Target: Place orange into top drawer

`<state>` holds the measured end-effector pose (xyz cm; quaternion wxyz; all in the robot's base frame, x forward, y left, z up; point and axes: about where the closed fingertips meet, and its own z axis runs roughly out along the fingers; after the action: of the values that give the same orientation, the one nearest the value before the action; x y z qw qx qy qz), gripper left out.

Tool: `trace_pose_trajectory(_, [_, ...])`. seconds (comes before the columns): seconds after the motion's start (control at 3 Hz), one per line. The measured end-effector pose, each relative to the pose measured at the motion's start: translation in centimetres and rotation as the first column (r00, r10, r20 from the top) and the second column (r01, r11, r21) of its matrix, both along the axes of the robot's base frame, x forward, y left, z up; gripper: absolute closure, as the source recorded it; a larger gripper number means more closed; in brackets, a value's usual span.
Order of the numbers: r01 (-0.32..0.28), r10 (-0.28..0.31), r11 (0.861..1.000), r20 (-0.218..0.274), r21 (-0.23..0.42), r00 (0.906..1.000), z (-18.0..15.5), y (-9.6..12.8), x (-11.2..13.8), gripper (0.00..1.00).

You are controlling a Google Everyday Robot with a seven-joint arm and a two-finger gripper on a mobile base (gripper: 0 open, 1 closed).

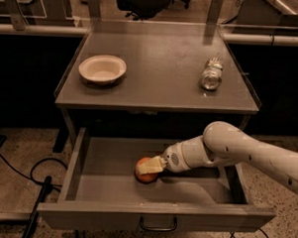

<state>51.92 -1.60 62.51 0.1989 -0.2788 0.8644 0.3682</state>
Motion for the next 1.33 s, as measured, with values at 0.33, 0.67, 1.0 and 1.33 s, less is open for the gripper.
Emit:
trace_pose_trajectory(0.33, [0.021, -0.021, 1.000, -0.021, 0.020, 0.9996, -0.78, -0.29, -0.50, 1.00])
trace_pose_trajectory(0.67, [0.021, -0.020, 1.000, -0.021, 0.020, 0.9996, -0.77, -0.29, -0.50, 0.81])
trace_pose_trajectory(1.0, [0.021, -0.020, 1.000, -0.021, 0.020, 0.9996, -0.77, -0.29, -0.50, 0.59])
trace_pose_trajectory(1.33, [0.021, -0.020, 1.000, -0.021, 0.020, 0.9996, -0.77, -0.28, -0.50, 0.36])
